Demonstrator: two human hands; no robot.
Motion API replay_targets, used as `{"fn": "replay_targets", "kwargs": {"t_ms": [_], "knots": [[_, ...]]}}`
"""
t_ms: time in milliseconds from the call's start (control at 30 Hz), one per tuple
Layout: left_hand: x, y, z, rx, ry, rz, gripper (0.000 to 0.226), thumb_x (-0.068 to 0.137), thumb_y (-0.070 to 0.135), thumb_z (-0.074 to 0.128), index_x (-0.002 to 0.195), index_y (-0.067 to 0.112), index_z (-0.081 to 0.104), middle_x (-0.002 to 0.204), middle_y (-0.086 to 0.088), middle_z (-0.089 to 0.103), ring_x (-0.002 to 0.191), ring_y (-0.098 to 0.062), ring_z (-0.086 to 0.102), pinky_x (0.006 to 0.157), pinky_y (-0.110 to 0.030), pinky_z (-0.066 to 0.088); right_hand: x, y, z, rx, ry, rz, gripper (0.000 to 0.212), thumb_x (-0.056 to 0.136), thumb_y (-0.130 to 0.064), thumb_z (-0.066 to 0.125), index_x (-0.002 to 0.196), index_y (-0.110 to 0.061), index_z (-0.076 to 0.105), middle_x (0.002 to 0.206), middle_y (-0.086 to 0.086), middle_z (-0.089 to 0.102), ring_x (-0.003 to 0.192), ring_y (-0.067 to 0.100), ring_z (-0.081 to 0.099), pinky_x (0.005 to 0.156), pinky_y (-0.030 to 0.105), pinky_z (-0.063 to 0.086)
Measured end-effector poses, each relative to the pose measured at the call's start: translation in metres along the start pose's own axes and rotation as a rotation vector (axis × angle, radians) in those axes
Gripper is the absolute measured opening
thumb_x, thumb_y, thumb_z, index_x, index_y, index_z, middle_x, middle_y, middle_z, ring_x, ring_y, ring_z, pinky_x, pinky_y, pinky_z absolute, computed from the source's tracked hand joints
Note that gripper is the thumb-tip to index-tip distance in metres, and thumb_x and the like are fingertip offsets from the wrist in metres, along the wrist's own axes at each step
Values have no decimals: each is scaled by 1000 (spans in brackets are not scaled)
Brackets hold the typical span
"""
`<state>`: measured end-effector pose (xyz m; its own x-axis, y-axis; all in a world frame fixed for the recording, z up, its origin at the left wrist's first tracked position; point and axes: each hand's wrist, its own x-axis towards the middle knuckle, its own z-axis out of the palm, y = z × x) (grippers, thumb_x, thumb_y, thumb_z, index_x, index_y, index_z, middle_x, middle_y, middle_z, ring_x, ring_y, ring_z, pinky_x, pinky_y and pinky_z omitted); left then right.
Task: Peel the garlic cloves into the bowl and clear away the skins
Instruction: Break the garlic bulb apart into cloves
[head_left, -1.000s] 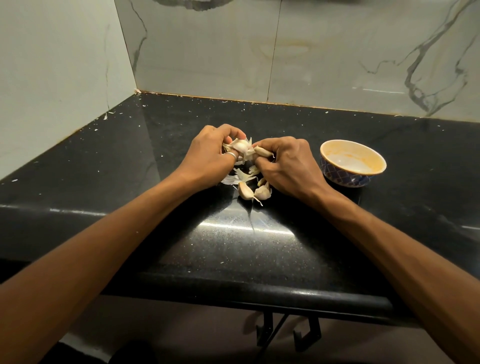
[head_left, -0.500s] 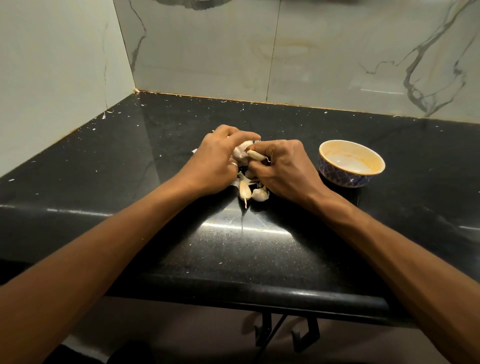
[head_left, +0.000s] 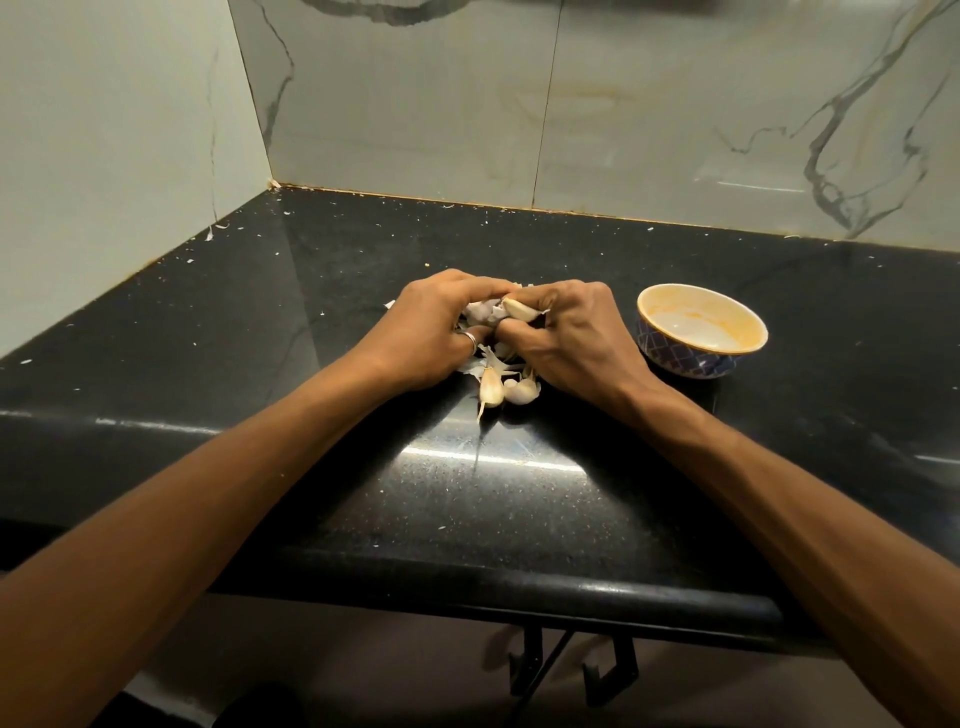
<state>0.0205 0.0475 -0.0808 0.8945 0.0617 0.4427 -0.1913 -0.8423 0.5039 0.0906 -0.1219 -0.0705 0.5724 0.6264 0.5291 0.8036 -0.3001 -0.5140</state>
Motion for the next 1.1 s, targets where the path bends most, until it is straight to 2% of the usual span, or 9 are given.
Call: {"fn": "replay_targets", "kwargs": {"t_ms": [100,233,433,500,633,700,800,933,1100], "knots": [[0,-1,1,-9,6,-15,49,89,10,72,131,34,64,116,2,65,100,-10,58,83,-12,38,0,-2,-2,38,3,48,26,94,-35,69,76,-18,78,67,2,73,63,16,69,59,36,50],[1,0,1,9,24,-23,44,89,14,73,128,32,65,111,3,62,97,-11,55,83,-21,41,0,-4,-7,127,1,135,30,91,-34,71,62,-29,70,59,-6,69,54,-1,59,50,18,42],[0,2,0,70,78,-57,39,88,22,75,123,35,65,109,3,60,96,-14,55,83,-30,45,1,-3,-5,71,8,170,26,91,-34,69,73,-16,73,66,4,70,61,13,64,56,32,48],[-1,3,-1,84,96,-70,38,87,27,76,123,36,66,110,2,60,96,-14,54,84,-31,46,2,-3,-5,72,11,192,26,87,-41,69,80,-16,75,71,2,72,66,11,66,59,31,49],[-1,5,-3,98,122,-90,41,85,28,78,124,34,66,111,0,61,97,-17,56,86,-34,48,2,-2,-6,61,-10,209,23,84,-33,77,100,-17,75,82,-5,74,73,6,67,64,22,52],[-1,6,-4,92,151,-94,43,84,27,79,124,33,66,110,-1,60,95,-17,57,86,-35,49,2,-3,-7,65,-27,224,29,83,-32,78,108,-18,71,87,-8,71,76,3,64,66,14,49],[-2,6,-5,112,198,-98,46,83,20,78,125,34,65,111,0,60,92,-18,59,87,-39,52,3,-4,-11,120,-99,235,51,82,-30,79,128,-20,59,112,-7,66,99,5,63,74,7,45],[-3,10,-6,200,252,-88,49,82,20,78,126,36,64,113,0,61,94,-20,61,86,-40,53,2,-8,-9,141,-129,228,59,83,-41,79,134,-22,55,119,-9,63,110,6,60,81,10,44],[-5,14,-4,371,300,-39,48,82,22,75,127,33,64,115,-4,61,99,-31,62,83,-46,51,1,-8,3,-30,-25,153,40,86,-57,72,106,-22,71,96,-7,72,93,13,67,86,42,53]]}}
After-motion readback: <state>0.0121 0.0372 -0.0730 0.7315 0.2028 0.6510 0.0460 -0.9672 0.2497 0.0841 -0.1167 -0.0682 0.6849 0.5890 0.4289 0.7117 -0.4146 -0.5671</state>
